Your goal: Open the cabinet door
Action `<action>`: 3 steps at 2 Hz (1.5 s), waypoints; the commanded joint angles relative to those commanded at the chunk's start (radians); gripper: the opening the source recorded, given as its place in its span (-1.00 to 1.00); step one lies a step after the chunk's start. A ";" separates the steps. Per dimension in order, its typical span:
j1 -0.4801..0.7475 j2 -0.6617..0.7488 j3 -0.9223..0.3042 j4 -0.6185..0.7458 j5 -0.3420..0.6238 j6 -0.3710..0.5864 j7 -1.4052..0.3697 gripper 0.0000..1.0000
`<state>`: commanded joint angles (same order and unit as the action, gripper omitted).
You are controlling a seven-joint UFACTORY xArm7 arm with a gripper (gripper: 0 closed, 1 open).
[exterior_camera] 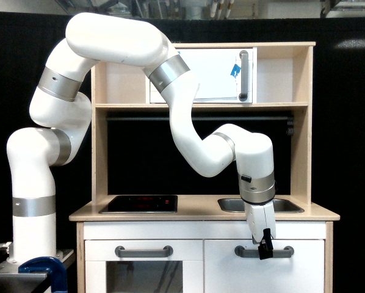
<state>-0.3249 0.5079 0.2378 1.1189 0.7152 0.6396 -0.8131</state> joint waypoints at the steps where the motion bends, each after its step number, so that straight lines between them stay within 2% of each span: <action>1: 0.032 0.038 0.035 0.006 0.007 -0.061 0.031 1.00; 2: 0.042 0.061 0.074 -0.023 0.031 -0.129 0.025 1.00; 3: 0.025 0.089 0.078 -0.008 0.024 -0.136 0.010 1.00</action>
<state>-0.3002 0.5973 0.3162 1.1107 0.7396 0.5037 -0.8027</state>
